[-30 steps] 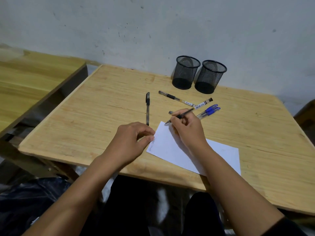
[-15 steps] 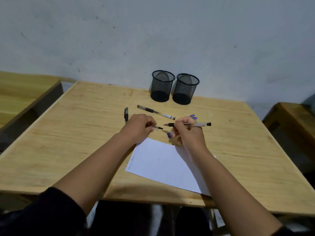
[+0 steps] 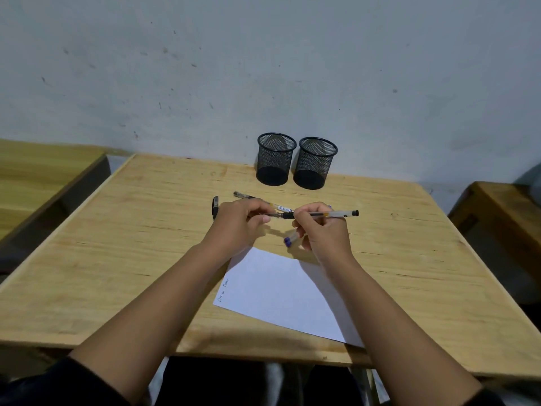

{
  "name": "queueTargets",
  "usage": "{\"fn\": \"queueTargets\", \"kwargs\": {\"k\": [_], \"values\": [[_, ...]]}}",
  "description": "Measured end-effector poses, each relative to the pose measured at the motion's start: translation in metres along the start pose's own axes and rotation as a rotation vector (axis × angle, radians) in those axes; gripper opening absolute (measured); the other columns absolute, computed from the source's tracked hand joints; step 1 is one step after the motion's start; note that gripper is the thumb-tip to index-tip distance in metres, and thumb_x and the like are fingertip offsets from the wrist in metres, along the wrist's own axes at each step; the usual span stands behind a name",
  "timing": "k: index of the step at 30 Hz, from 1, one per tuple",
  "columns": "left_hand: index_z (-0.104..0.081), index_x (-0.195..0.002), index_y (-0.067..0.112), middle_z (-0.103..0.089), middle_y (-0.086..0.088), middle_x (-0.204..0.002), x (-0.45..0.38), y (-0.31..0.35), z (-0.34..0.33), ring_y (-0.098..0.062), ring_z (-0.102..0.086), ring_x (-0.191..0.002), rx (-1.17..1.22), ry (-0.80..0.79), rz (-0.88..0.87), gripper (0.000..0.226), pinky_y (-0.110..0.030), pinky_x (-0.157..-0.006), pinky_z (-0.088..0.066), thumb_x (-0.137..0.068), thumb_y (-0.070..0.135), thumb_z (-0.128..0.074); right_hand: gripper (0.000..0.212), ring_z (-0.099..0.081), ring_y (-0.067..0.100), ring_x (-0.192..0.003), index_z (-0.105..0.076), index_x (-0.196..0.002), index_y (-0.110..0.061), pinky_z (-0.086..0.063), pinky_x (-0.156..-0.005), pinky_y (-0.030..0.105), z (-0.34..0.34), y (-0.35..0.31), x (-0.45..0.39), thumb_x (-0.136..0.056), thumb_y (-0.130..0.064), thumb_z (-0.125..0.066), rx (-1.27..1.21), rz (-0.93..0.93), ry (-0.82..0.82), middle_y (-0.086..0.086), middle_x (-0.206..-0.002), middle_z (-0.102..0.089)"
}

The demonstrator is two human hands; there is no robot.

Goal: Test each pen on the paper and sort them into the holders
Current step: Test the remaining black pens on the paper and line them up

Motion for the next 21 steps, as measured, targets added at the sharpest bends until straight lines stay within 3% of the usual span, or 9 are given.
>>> {"fn": "queueTargets", "kwargs": {"k": [5, 9, 12, 15, 19, 21], "values": [[-0.071, -0.093, 0.016, -0.068, 0.005, -0.085, 0.004, 0.011, 0.002, 0.006, -0.055, -0.072, 0.029, 0.043, -0.044, 0.016, 0.002, -0.064, -0.034, -0.084, 0.008, -0.061, 0.016, -0.049, 0.006, -0.041, -0.057, -0.072, -0.011, -0.033, -0.037, 0.016, -0.001, -0.004, 0.000, -0.087, -0.006, -0.060, -0.019, 0.053, -0.056, 0.006, -0.063, -0.060], [-0.071, -0.089, 0.013, -0.066, 0.004, -0.078, 0.011, 0.019, 0.003, -0.003, -0.056, -0.070, 0.017, 0.119, -0.099, 0.014, -0.003, -0.064, -0.037, -0.084, 0.005, -0.060, 0.018, -0.045, 0.008, -0.043, -0.056, -0.072, -0.011, -0.032, -0.038, 0.017, -0.001, -0.006, 0.004, -0.089, -0.005, -0.059, -0.053, 0.118, -0.100, 0.009, -0.063, -0.057], [-0.071, -0.089, 0.011, -0.066, 0.005, -0.080, 0.018, 0.019, 0.007, 0.006, -0.055, -0.073, 0.022, 0.143, -0.130, 0.015, -0.001, -0.066, -0.037, -0.084, 0.002, -0.059, 0.016, -0.046, 0.008, -0.043, -0.055, -0.074, -0.009, -0.032, -0.037, 0.017, -0.004, -0.004, 0.007, -0.089, -0.005, -0.058, -0.069, 0.134, -0.129, 0.010, -0.064, -0.057], [-0.070, -0.090, 0.012, -0.064, 0.008, -0.077, 0.017, 0.018, 0.014, 0.012, -0.054, -0.068, 0.001, 0.120, -0.107, 0.016, 0.001, -0.064, -0.035, -0.085, 0.002, -0.058, 0.012, -0.046, 0.010, -0.045, -0.058, -0.077, -0.009, -0.033, -0.038, 0.019, -0.008, -0.005, 0.008, -0.088, -0.005, -0.059, -0.060, 0.141, -0.132, 0.008, -0.063, -0.057], [-0.069, -0.087, 0.020, -0.066, 0.006, -0.077, 0.009, 0.007, 0.038, 0.005, -0.053, -0.066, -0.011, 0.143, -0.016, 0.020, -0.001, -0.061, -0.035, -0.087, 0.006, -0.056, 0.009, -0.047, 0.010, -0.051, -0.067, -0.084, -0.010, -0.034, -0.039, 0.018, -0.010, -0.010, 0.010, -0.086, -0.003, -0.060, -0.191, 0.107, -0.061, 0.005, -0.065, -0.054], [-0.066, -0.083, 0.028, -0.065, 0.014, -0.077, 0.004, 0.000, 0.053, 0.007, -0.056, -0.071, 0.073, 0.155, 0.034, 0.024, -0.003, -0.071, -0.039, -0.088, 0.008, -0.055, 0.010, -0.048, 0.007, -0.053, -0.071, -0.082, -0.010, -0.038, -0.045, 0.019, -0.011, -0.009, 0.015, -0.084, -0.005, -0.063, -0.144, 0.104, -0.052, 0.004, -0.068, -0.060]]}}
Point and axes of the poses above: each hand's wrist, its own x-axis away from the middle knuckle, its own z-axis out of the back of the hand, y = z × x, the point moved 2 cm from there along -x, towards the middle knuckle
